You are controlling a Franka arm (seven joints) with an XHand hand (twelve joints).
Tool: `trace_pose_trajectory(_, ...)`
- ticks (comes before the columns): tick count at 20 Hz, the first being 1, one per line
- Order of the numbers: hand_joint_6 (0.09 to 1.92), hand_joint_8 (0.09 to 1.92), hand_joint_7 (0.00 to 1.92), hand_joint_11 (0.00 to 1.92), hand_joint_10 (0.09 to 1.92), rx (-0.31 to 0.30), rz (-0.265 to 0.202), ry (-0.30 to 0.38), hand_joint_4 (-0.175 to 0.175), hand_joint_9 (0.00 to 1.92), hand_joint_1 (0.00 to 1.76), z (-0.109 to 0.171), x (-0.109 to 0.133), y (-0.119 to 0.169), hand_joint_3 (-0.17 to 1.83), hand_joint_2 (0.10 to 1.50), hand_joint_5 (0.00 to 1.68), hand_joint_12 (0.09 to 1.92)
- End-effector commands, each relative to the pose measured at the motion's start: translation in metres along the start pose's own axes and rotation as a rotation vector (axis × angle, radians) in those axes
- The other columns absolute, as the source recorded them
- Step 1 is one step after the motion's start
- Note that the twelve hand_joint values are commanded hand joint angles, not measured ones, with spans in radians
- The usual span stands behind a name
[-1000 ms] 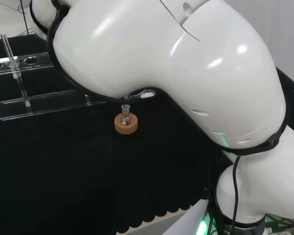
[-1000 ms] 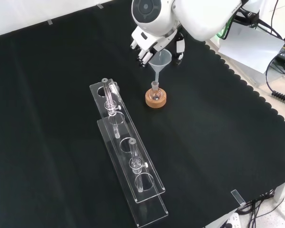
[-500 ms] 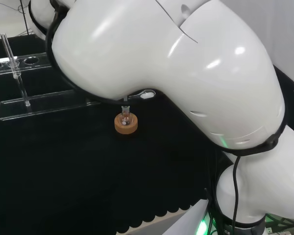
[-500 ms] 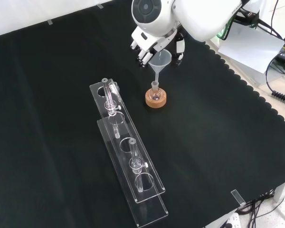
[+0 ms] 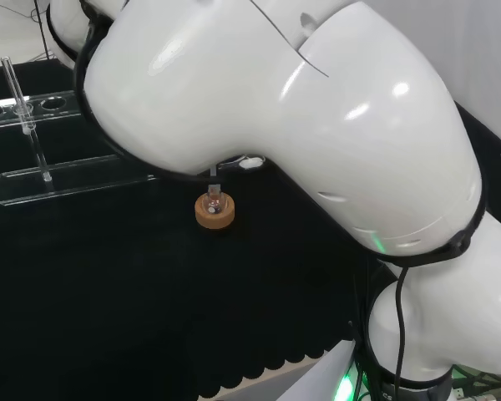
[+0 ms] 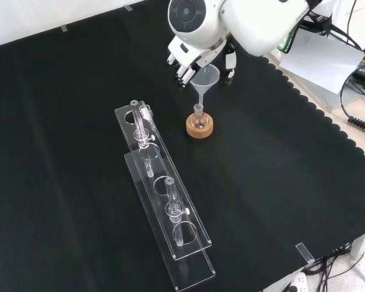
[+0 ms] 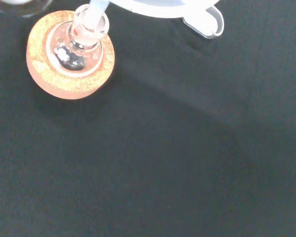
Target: Place the funnel on the round-bottom flask.
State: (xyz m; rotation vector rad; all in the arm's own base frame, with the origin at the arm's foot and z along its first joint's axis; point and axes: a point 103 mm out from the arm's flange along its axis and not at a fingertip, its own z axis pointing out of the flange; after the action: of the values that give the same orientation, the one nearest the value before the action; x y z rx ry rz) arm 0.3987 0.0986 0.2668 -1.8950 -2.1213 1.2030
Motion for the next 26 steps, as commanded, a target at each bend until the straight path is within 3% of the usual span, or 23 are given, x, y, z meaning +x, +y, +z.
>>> trace_pose_trajectory(1,0.81,0.63,0.74,0.54,0.42,-0.003,-0.004,-0.005,-0.011,1.07,0.80,-0.002,0.006,0.000,0.70,0.72,0.71,1.30)
trace_pose_trajectory(16,0.81,0.63,0.74,0.54,0.42,0.001,-0.020,0.006,-0.013,1.07,0.80,0.011,-0.004,0.009,0.70,0.72,0.70,1.30)
trace_pose_trajectory(26,0.81,0.63,0.74,0.54,0.42,0.000,-0.024,0.004,-0.013,1.07,0.80,0.008,0.005,0.011,0.70,0.72,0.70,1.30)
